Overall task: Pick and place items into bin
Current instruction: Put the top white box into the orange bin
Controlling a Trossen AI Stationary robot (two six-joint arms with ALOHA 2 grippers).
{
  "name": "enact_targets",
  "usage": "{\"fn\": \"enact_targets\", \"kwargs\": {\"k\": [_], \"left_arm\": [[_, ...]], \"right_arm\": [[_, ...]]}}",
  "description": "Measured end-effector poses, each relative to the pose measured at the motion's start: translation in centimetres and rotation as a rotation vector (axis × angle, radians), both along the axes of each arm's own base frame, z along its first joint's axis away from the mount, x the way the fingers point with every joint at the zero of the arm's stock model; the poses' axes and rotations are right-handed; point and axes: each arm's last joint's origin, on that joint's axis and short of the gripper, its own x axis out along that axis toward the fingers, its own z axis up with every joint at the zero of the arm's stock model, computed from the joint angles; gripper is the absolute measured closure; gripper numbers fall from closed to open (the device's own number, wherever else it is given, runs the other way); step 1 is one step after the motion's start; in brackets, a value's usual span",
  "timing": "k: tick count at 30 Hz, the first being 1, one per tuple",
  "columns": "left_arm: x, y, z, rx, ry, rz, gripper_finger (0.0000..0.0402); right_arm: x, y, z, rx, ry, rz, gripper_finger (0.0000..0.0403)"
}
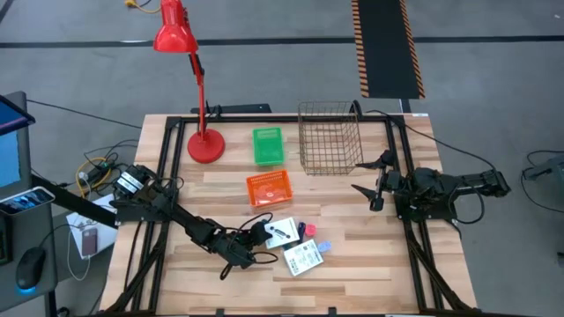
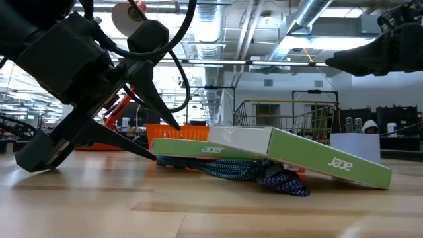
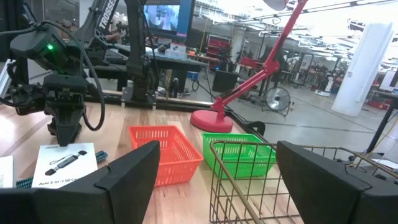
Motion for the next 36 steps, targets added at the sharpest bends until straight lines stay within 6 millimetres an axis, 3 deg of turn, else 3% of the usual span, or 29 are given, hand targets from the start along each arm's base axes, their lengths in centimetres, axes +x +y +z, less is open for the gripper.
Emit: {"fn": "enact_targets", "kwargs": {"k": [11, 25, 36], "left_arm": [[-0.04, 0.02, -0.05, 0.002, 0.007, -0.002, 0.0222], [-0.10, -0.03, -0.13, -0.049, 0.015, 0.010, 0.0331], [-0.26, -0.20, -0.14, -0.028, 0.010, 0.020, 0.0336]], "right_arm": [[0.00, 0.00, 0.00, 0.000, 0.000, 0.000, 0.0085], [0.00, 0.00, 0.01, 0.000, 0.000, 0.000, 0.0085], [0.00, 0.00, 0.01, 0.000, 0.000, 0.000, 0.0085]]}}
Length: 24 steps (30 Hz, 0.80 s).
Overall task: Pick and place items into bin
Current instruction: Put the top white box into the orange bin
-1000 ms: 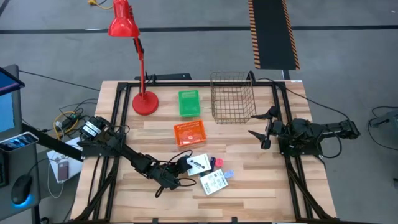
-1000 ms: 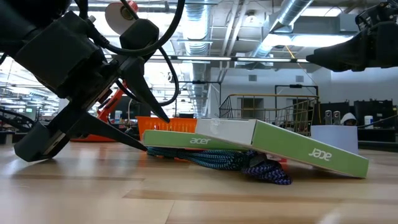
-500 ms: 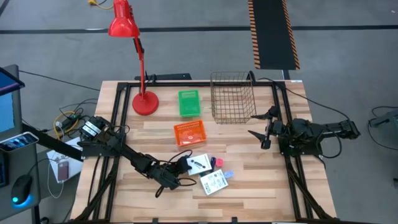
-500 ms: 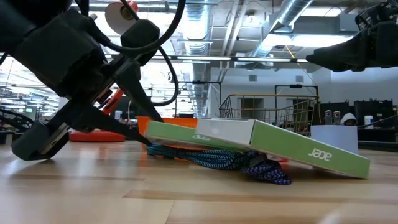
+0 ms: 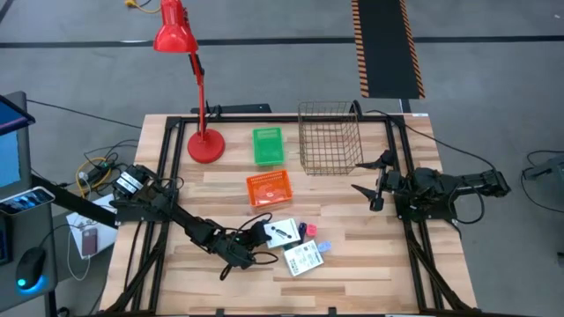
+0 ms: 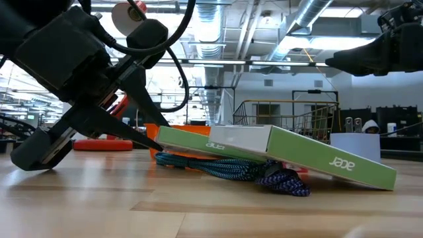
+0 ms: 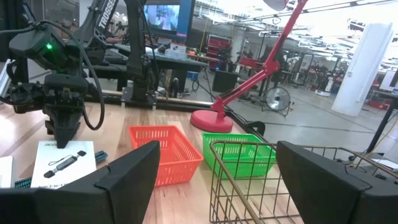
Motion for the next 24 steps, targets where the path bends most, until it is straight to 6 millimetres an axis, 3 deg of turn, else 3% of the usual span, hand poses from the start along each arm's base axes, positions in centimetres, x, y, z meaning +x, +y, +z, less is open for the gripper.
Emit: {"fn": "enact_targets", "kwargs": {"k": [24], "left_arm": [[-1.2, -1.6, 0.3, 0.112, -0.100, 0.084, 0.0338]], "right_arm": [[0.0, 0.0, 0.0, 0.000, 0.000, 0.000, 0.0085]]}}
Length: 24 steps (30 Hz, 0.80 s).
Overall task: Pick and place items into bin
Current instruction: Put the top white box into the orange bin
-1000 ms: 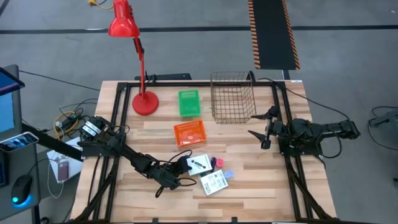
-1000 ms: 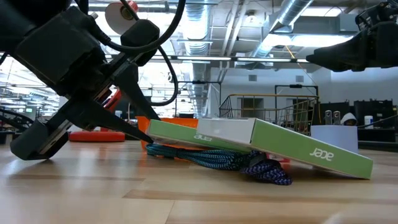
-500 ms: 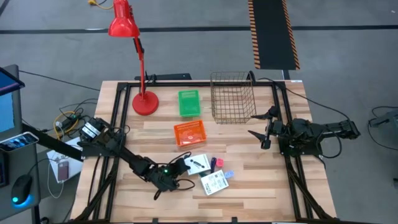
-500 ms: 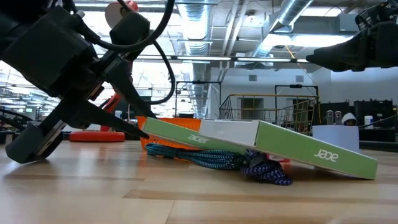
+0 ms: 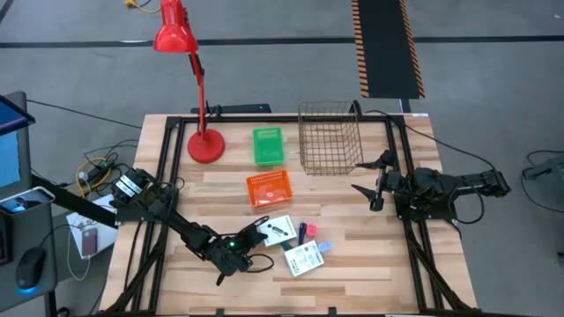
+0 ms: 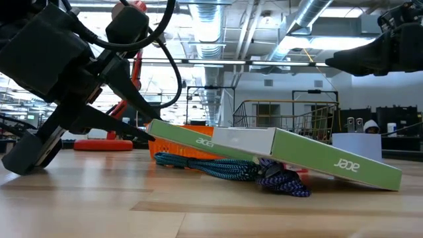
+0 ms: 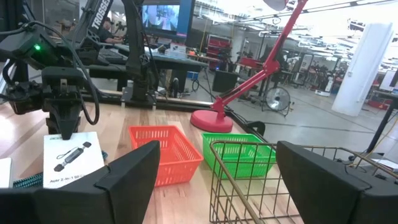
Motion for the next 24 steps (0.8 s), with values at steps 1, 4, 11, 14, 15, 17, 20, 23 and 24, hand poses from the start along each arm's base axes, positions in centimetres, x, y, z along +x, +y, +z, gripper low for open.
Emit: {"fn": "enact_targets", "kwargs": {"k": [1, 4, 11, 14, 15, 17, 20, 23, 24], "left_arm": [[0.0, -0.1, 0.0, 0.000, -0.009, 0.006, 0.0338], [-0.1, -0.2, 0.1, 0.013, -0.023, 0.021, 0.0338], [-0.6, -0.6, 0.2, 0.062, -0.060, 0.059, 0.0338], [-0.8, -0.8, 0.2, 0.085, -0.069, 0.069, 0.0338], [-0.8, -0.8, 0.2, 0.090, -0.072, 0.071, 0.0338], [-0.9, -0.9, 0.2, 0.098, -0.076, 0.073, 0.0338], [-1.0, -0.9, 0.2, 0.125, -0.077, 0.075, 0.0338], [-1.0, -0.9, 0.5, 0.144, -0.078, 0.073, 0.0338], [-1.0, -0.9, 0.8, 0.146, -0.085, 0.075, 0.0338]], "right_arm": [[0.0, 0.0, 0.0, 0.000, 0.001, 0.000, 0.0085], [0.0, 0.0, 0.0, 0.000, 0.001, 0.000, 0.0085], [0.0, 0.0, 0.0, 0.000, 0.001, 0.000, 0.0085], [0.0, 0.0, 0.0, 0.000, 0.000, 0.000, 0.0085], [0.0, 0.0, 0.0, 0.000, 0.001, 0.000, 0.0085], [0.0, 0.0, 0.0, 0.000, 0.001, 0.000, 0.0085], [0.0, 0.0, 0.0, 0.000, 0.001, 0.000, 0.0085], [0.0, 0.0, 0.0, 0.000, 0.000, 0.000, 0.0085], [0.0, 0.0, 0.0, 0.000, 0.000, 0.000, 0.0085]]}}
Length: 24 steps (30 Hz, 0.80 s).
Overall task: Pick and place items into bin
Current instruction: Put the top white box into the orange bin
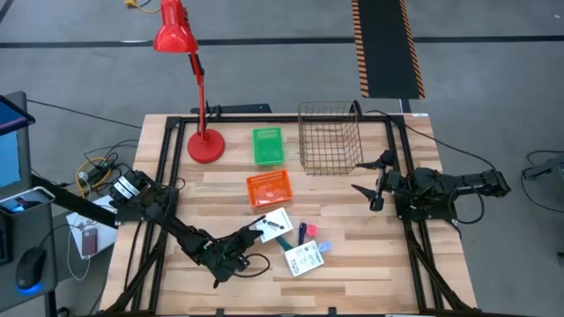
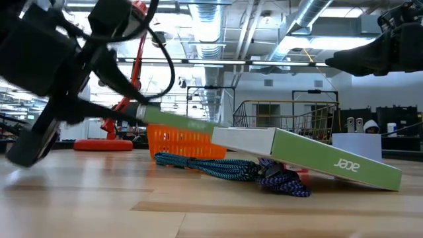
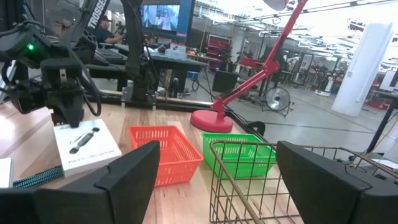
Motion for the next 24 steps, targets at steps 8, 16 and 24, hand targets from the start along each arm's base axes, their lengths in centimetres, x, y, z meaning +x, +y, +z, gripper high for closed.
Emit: {"fn": "enact_targets", "kwargs": {"k": [8, 16, 24], "left_arm": [[-0.3, 0.6, 4.1, -0.020, -0.092, 0.009, 0.0338], [-1.4, 3.5, 8.2, -0.082, -0.121, 0.019, 0.0338], [-1.3, 7.4, 9.6, -0.111, -0.077, 0.065, 0.0338]], "right_arm": [[0.0, 0.0, 0.0, 0.000, 0.000, 0.000, 0.0085], [0.0, 0.0, 0.0, 0.000, 0.000, 0.000, 0.0085], [0.0, 0.0, 0.0, 0.000, 0.000, 0.000, 0.0085]]}}
